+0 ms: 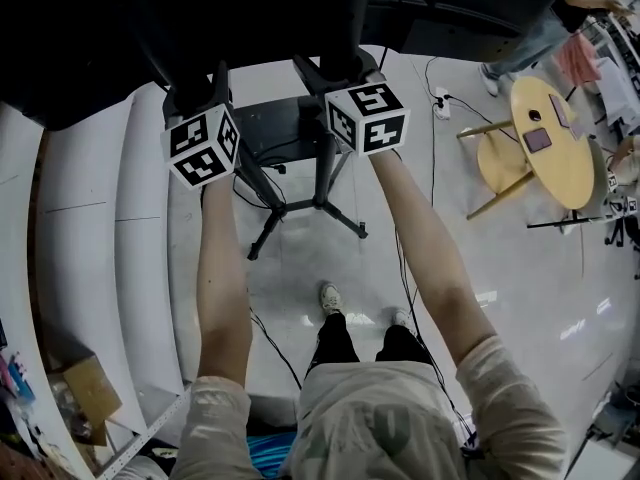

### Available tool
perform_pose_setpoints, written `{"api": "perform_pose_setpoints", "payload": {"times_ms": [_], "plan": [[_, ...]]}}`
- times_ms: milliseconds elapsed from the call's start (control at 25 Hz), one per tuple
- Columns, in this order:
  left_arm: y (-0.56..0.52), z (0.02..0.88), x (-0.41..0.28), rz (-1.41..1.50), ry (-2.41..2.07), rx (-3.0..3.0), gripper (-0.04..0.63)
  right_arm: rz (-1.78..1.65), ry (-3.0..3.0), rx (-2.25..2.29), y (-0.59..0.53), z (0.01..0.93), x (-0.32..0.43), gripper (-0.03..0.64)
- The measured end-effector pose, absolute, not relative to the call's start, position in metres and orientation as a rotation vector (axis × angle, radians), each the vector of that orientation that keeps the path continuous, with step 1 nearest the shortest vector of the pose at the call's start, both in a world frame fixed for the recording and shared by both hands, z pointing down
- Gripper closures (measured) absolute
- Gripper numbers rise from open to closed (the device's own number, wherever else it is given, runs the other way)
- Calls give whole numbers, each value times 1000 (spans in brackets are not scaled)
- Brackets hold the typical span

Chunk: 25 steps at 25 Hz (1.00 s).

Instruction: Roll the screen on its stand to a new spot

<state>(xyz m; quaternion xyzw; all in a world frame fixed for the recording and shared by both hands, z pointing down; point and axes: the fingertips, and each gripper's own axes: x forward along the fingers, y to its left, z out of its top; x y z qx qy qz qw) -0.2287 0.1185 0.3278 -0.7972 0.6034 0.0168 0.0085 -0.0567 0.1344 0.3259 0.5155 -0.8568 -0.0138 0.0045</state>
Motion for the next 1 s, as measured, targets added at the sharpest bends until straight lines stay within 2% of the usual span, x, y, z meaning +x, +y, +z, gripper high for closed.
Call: {"api": "perform_pose_setpoints", "payload": {"times_ms": [1000], "plan": [[385,325,-275,66,1966,-2426,379,-59,-2795,1489,390,323,-103,400]]}}
